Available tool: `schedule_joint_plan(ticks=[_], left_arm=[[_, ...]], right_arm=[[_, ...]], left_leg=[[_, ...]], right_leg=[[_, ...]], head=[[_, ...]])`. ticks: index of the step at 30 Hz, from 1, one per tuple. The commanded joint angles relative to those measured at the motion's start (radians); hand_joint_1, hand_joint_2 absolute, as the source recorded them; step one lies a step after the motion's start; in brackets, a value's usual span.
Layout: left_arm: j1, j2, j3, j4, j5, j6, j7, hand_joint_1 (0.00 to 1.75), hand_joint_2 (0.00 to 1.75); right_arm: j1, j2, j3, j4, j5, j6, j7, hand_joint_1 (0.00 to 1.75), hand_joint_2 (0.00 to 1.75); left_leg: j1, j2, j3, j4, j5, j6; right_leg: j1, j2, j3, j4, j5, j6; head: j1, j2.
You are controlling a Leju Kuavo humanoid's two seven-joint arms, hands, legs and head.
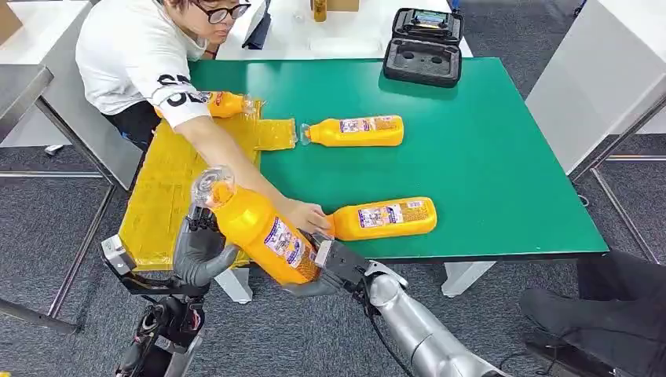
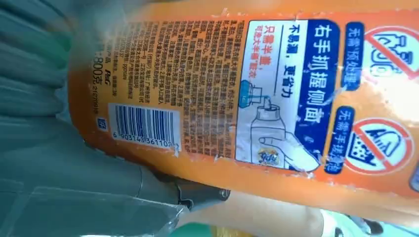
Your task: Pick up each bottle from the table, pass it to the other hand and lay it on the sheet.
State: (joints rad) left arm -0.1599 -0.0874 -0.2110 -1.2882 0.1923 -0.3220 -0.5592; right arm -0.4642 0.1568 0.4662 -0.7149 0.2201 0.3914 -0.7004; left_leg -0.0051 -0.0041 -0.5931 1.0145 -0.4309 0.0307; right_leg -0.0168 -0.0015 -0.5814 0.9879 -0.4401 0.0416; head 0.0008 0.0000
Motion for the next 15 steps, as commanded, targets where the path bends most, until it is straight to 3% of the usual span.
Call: schedule_joint_plan(ticks=[1, 15], left_arm=[[0.002, 0.041, -0.023, 0.007, 0.0, -0.06, -0.003, 0.0, 1.75], [-0.007, 0.039, -0.049, 0.026, -0.183, -0.015, -0.019, 0.0, 1.75]], right_arm=[[-0.046, -0.032, 0.008, 0.025, -0.04, 0.04, 0.002, 1.52, 1.75], [-0.015, -0.055, -0.027, -0.017, -0.089, 0.081, 0.002, 1.5, 1.75]], left_leg=[[0.0, 0.0, 0.001, 0.0, 0.0, -0.001], [0.001, -0.001, 0.001, 0.0, -0.001, -0.002]], right_leg=[[0.0, 0.0, 0.001, 0.0, 0.0, -0.001], [0.001, -0.001, 0.002, 0.0, -0.001, -0.002]], head=[[0.0, 0.0], [0.0, 0.0]])
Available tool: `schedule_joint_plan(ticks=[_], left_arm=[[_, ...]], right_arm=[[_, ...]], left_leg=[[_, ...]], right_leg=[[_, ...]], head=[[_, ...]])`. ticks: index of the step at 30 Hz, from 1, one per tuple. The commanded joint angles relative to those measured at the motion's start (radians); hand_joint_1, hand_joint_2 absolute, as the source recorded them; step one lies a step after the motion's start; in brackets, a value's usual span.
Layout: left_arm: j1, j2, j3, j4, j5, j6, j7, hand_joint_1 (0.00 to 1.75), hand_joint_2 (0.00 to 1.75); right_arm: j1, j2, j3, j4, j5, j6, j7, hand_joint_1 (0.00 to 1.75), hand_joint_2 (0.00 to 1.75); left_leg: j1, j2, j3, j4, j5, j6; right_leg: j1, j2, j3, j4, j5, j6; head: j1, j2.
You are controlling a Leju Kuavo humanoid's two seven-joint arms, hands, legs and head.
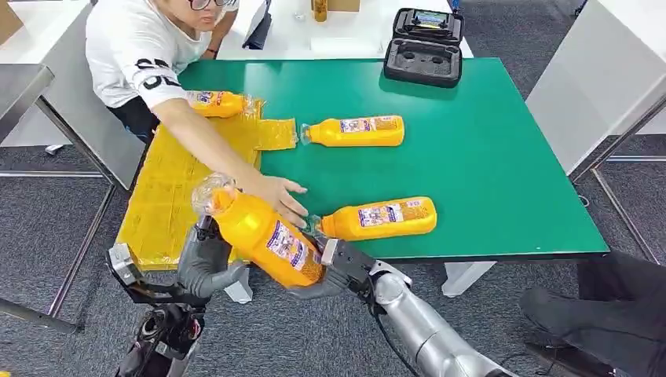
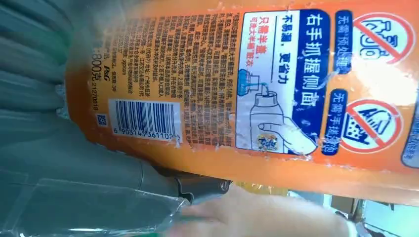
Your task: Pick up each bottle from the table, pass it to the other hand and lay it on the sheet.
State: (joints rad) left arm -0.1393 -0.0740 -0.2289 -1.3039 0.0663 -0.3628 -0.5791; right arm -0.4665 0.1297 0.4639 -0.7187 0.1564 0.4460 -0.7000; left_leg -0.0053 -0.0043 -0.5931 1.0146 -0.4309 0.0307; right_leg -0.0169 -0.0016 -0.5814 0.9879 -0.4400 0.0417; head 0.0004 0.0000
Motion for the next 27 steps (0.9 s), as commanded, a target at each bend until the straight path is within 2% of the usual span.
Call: schedule_joint_plan(ticks=[1, 7, 10, 13, 18, 22, 25, 27], left_arm=[[-0.028, 0.026, -0.031, 0.041, -0.057, 0.026, 0.0, 0.0, 1.75], [-0.028, 0.02, -0.031, 0.065, -0.078, 0.017, 0.01, 0.0, 1.75], [-0.037, 0.013, -0.035, 0.084, -0.054, -0.039, 0.013, 0.0, 1.75], [-0.06, 0.011, -0.085, 0.089, -0.054, -0.093, 0.034, 0.0, 1.75], [-0.079, 0.006, -0.101, 0.101, -0.048, -0.105, 0.046, 0.0, 1.75], [-0.131, 0.022, -0.144, 0.149, -0.043, -0.119, 0.056, 0.0, 1.75], [-0.155, 0.026, -0.16, 0.183, -0.028, -0.13, 0.06, 0.0, 1.75], [-0.163, 0.029, -0.168, 0.205, -0.036, -0.119, 0.063, 0.0, 1.75]], right_arm=[[-0.013, -0.028, -0.025, -0.013, -0.026, 0.026, 0.002, 1.5, 1.75], [-0.007, -0.026, -0.017, -0.001, -0.012, 0.026, 0.002, 1.48, 1.75], [-0.013, -0.018, -0.01, 0.036, 0.003, 0.029, 0.002, 1.52, 1.75], [-0.021, -0.011, 0.031, 0.082, 0.05, 0.032, 0.002, 1.47, 1.75], [-0.025, -0.002, 0.043, 0.1, 0.058, 0.034, 0.002, 1.5, 1.75], [-0.037, 0.001, 0.094, 0.145, 0.093, 0.05, 0.002, 1.38, 1.75], [-0.051, 0.013, 0.111, 0.183, 0.091, 0.048, 0.002, 1.43, 1.75], [-0.06, 0.014, 0.116, 0.192, 0.087, 0.05, 0.002, 1.4, 1.75]], left_leg=[[0.001, -0.001, 0.001, 0.0, 0.0, -0.001], [0.001, 0.0, 0.001, 0.0, 0.0, -0.001], [0.001, -0.001, 0.002, -0.001, 0.0, -0.002], [0.001, -0.001, 0.002, -0.001, 0.0, -0.002], [0.001, -0.002, 0.002, 0.0, 0.0, -0.002], [0.001, -0.002, 0.002, 0.0, 0.0, -0.002], [0.002, -0.002, 0.002, 0.0, 0.0, -0.002], [0.001, 0.0, 0.002, 0.0, 0.0, -0.001]], right_leg=[[0.001, -0.001, 0.002, -0.001, 0.0, -0.001], [0.001, -0.001, 0.001, 0.0, 0.0, -0.001], [0.001, -0.001, 0.003, -0.001, 0.0, -0.002], [0.001, -0.001, 0.003, -0.001, 0.0, -0.002], [0.002, -0.002, 0.003, -0.001, 0.0, -0.002], [0.002, -0.002, 0.003, -0.001, 0.0, -0.002], [0.002, -0.002, 0.003, -0.001, 0.0, -0.002], [0.001, 0.0, 0.002, 0.0, 0.0, -0.001]], head=[[0.0, 0.0], [0.0, 0.0], [0.0, 0.0], [0.0, 0.0], [0.0, 0.0], [0.0, 0.0], [0.0, 0.0], [0.0, 0.0]])
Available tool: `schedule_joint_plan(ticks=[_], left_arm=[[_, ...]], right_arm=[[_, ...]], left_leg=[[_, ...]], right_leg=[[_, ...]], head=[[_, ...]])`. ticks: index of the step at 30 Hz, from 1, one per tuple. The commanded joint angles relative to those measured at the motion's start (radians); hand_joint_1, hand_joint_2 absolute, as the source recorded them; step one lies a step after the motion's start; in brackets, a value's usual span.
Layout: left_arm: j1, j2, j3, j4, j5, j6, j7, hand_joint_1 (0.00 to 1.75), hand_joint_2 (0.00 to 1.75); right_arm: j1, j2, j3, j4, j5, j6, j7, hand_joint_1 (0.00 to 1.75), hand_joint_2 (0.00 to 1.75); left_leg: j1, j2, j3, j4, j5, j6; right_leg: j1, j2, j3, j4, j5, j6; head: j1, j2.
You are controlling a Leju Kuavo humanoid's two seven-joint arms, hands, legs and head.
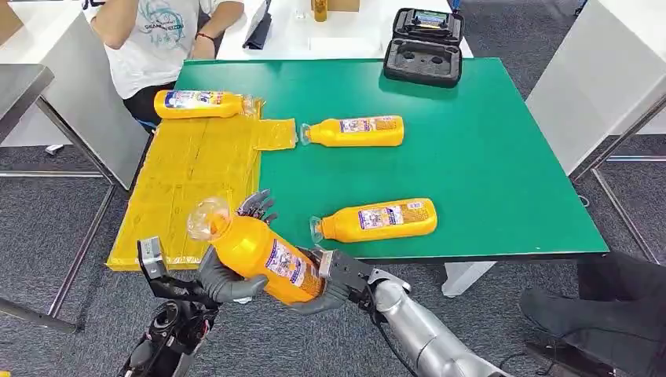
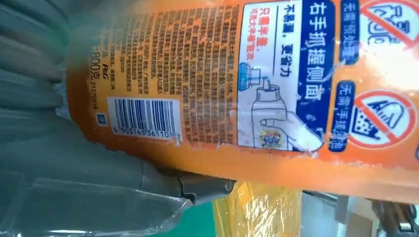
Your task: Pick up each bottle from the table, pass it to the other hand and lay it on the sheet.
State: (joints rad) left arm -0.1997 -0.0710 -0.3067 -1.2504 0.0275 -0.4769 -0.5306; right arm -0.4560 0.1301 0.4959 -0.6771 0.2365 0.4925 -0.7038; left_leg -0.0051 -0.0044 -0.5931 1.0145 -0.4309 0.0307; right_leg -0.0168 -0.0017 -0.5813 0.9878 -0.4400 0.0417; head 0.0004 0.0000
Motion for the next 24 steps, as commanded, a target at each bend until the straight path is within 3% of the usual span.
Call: schedule_joint_plan(ticks=[1, 14, 15, 16, 17, 24], left_arm=[[-0.103, 0.026, -0.09, 0.151, 0.003, -0.005, 0.014, 0.0, 1.75], [-0.135, 0.023, -0.093, 0.213, -0.041, 0.075, 0.026, 0.0, 1.75], [-0.138, 0.023, -0.093, 0.223, -0.043, 0.077, 0.027, 0.19, 1.75], [-0.138, 0.023, -0.093, 0.223, -0.043, 0.077, 0.027, 1.48, 1.75], [-0.142, 0.022, -0.094, 0.232, -0.043, 0.076, 0.027, 1.75, 1.75], [-0.164, 0.018, -0.097, 0.284, -0.026, 0.04, 0.011, 1.75, 1.75]], right_arm=[[-0.071, 0.013, 0.084, 0.151, 0.007, 0.004, 0.006, 1.4, 1.75], [-0.072, -0.003, 0.083, 0.145, -0.016, 0.006, 0.006, 1.45, 1.75], [-0.071, -0.005, 0.082, 0.146, -0.018, 0.004, 0.006, 1.43, 1.75], [-0.071, -0.005, 0.082, 0.146, -0.018, 0.004, 0.006, 1.43, 1.75], [-0.069, -0.006, 0.082, 0.148, -0.018, 0.002, 0.006, 1.43, 1.75], [-0.06, -0.01, 0.086, 0.143, -0.024, -0.011, 0.006, 1.38, 1.75]], left_leg=[[0.001, 0.001, 0.002, 0.0, 0.0, -0.002], [0.001, -0.001, 0.001, 0.0, 0.0, -0.002], [0.001, -0.001, 0.001, 0.0, 0.0, -0.001], [0.001, 0.0, 0.002, 0.0, 0.0, -0.002], [0.001, 0.0, 0.001, 0.0, 0.0, -0.001], [0.003, -0.001, 0.003, 0.0, -0.001, -0.003]], right_leg=[[0.001, 0.0, 0.002, 0.0, 0.0, -0.002], [0.001, -0.001, 0.002, 0.0, 0.0, -0.002], [0.001, -0.001, 0.001, 0.0, 0.0, -0.001], [0.001, -0.001, 0.002, -0.001, 0.0, -0.002], [0.001, 0.0, 0.001, 0.0, 0.0, -0.001], [0.003, -0.001, 0.004, -0.001, 0.0, -0.003]], head=[[0.0, 0.0], [0.0, 0.0], [0.0, 0.0], [0.0, 0.0], [0.0, 0.0], [0.0, 0.0]])
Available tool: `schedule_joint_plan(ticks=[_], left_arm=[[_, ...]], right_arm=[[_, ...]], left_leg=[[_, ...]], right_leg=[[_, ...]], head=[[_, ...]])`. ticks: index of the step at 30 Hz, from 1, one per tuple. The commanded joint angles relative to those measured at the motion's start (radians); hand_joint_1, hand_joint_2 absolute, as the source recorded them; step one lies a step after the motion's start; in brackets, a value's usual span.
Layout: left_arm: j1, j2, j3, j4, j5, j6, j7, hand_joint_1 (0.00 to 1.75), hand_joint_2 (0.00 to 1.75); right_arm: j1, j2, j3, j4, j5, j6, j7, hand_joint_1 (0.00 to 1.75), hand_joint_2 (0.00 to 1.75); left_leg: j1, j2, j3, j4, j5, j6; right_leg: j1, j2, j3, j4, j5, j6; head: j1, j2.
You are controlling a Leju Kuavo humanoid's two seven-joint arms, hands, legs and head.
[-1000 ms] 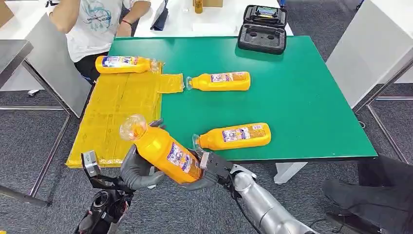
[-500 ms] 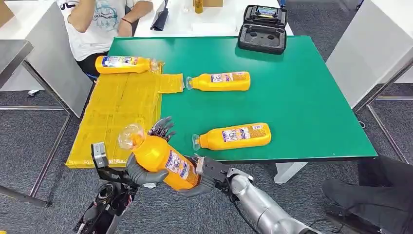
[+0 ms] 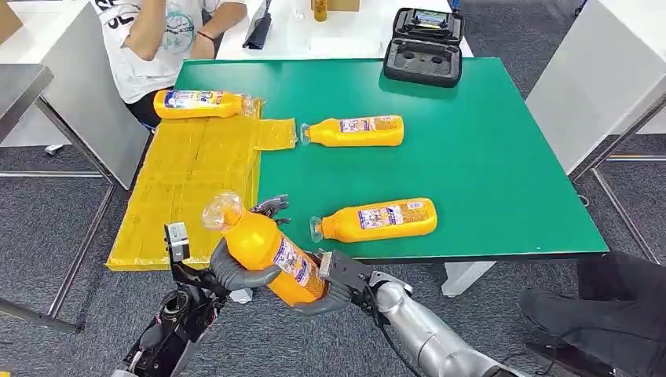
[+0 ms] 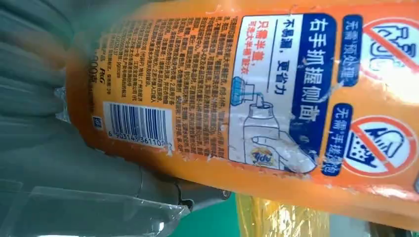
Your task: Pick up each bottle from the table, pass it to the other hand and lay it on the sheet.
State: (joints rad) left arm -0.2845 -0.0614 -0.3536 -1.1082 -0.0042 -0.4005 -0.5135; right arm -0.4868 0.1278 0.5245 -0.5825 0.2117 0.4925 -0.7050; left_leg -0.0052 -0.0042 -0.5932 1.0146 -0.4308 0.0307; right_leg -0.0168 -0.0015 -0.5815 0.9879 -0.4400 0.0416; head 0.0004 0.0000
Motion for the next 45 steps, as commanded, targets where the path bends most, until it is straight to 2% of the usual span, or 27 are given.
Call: schedule_joint_plan(ticks=[1, 7, 8, 9, 10, 11, 16, 17, 19, 20, 34, 41, 45], left_arm=[[-0.082, 0.007, -0.051, 0.147, 0.008, -0.039, -0.006, 1.75, 1.75], [-0.082, 0.009, -0.052, 0.153, 0.041, -0.084, -0.008, 1.75, 1.75], [-0.081, 0.01, -0.052, 0.152, 0.041, -0.083, -0.008, 1.75, 1.75], [-0.081, 0.011, -0.055, 0.152, 0.041, -0.087, -0.006, 1.75, 1.75], [-0.082, 0.012, -0.056, 0.152, 0.042, -0.086, -0.006, 1.75, 1.75], [-0.081, 0.013, -0.057, 0.153, 0.043, -0.088, -0.004, 1.75, 1.75], [-0.081, 0.013, -0.057, 0.153, 0.043, -0.088, -0.004, 1.75, 1.75], [-0.081, 0.013, -0.057, 0.153, 0.043, -0.088, -0.004, 1.75, 1.75], [-0.076, 0.014, -0.056, 0.145, 0.043, -0.082, -0.004, 1.75, 1.75], [-0.074, 0.016, -0.054, 0.141, 0.043, -0.079, -0.004, 1.75, 1.75], [-0.065, 0.02, -0.028, 0.107, 0.018, -0.016, 0.008, 1.75, 1.75], [-0.103, 0.067, 0.074, 0.081, -0.036, 0.113, 0.004, 1.75, 1.75], [-0.144, 0.094, 0.153, 0.086, -0.076, 0.187, 0.013, 1.75, 1.75]], right_arm=[[-0.025, -0.008, 0.057, 0.047, -0.001, -0.016, 0.007, 1.4, 1.75], [-0.031, -0.004, 0.065, 0.067, 0.009, -0.042, 0.007, 1.34, 1.75], [-0.031, -0.003, 0.063, 0.068, 0.007, -0.04, 0.007, 1.17, 1.75], [-0.03, -0.005, 0.062, 0.071, 0.006, -0.044, 0.007, 1.12, 1.75], [-0.031, -0.003, 0.064, 0.074, 0.01, -0.05, 0.007, 0.87, 1.75], [-0.031, 0.0, 0.058, 0.084, 0.008, -0.061, 0.007, 0.37, 1.75], [-0.031, 0.0, 0.058, 0.084, 0.008, -0.061, 0.007, 0.37, 1.75], [-0.031, 0.0, 0.058, 0.084, 0.008, -0.061, 0.007, 0.0, 1.75], [-0.034, 0.008, 0.04, 0.097, 0.003, -0.087, 0.007, 0.0, 1.75], [-0.038, 0.011, 0.032, 0.101, -0.001, -0.092, 0.007, 0.0, 0.0], [-0.018, 0.0, -0.042, 0.013, -0.064, -0.06, 0.007, 0.0, 0.0], [0.018, -0.056, -0.071, -0.165, -0.105, -0.006, 0.007, 0.0, 0.0], [0.079, -0.085, -0.096, -0.265, -0.109, -0.003, 0.007, 0.0, 0.0]], left_leg=[[0.003, -0.001, 0.003, 0.0, 0.0, -0.003], [0.0, -0.001, 0.001, 0.0, 0.0, -0.001], [0.002, -0.001, 0.002, 0.0, -0.001, -0.002], [0.001, -0.001, 0.001, 0.0, 0.0, -0.001], [0.001, 0.0, 0.002, 0.0, -0.001, -0.002], [0.001, 0.0, 0.002, 0.0, 0.0, -0.002], [0.001, 0.0, 0.002, 0.0, -0.001, -0.002], [0.0, 0.0, 0.001, 0.0, 0.0, -0.001], [0.0, 0.0, 0.001, 0.0, 0.0, -0.001], [0.001, 0.0, 0.002, 0.0, 0.0, -0.002], [0.001, 0.0, 0.0, 0.0, 0.0, -0.001], [0.001, 0.0, -0.001, 0.001, 0.0, -0.002], [0.002, -0.002, 0.0, 0.001, 0.0, -0.002]], right_leg=[[0.003, -0.001, 0.004, -0.002, 0.0, -0.003], [0.0, -0.001, 0.001, 0.0, 0.0, -0.001], [0.002, -0.001, 0.003, -0.001, -0.001, -0.002], [0.001, -0.001, 0.002, -0.001, 0.0, -0.001], [0.001, -0.001, 0.003, -0.001, -0.001, -0.002], [0.001, -0.001, 0.002, -0.001, 0.0, -0.002], [0.001, 0.0, 0.003, -0.001, 0.0, -0.002], [0.0, 0.0, 0.001, 0.0, 0.0, -0.001], [0.0, -0.001, 0.001, 0.0, 0.0, -0.001], [0.001, 0.0, 0.002, -0.001, 0.0, -0.002], [0.001, 0.0, 0.001, 0.0, 0.0, -0.001], [0.001, 0.0, 0.0, 0.001, 0.0, -0.002], [0.002, -0.002, 0.001, 0.0, 0.0, -0.002]], head=[[0.0, 0.0], [0.0, 0.0], [0.0, 0.0], [0.0, 0.0], [0.0, 0.0], [0.0, 0.0], [0.0, 0.0], [0.0, 0.0], [0.0, 0.0], [0.0, 0.0], [0.0, 0.0], [0.0, 0.0], [0.0, 0.0]])
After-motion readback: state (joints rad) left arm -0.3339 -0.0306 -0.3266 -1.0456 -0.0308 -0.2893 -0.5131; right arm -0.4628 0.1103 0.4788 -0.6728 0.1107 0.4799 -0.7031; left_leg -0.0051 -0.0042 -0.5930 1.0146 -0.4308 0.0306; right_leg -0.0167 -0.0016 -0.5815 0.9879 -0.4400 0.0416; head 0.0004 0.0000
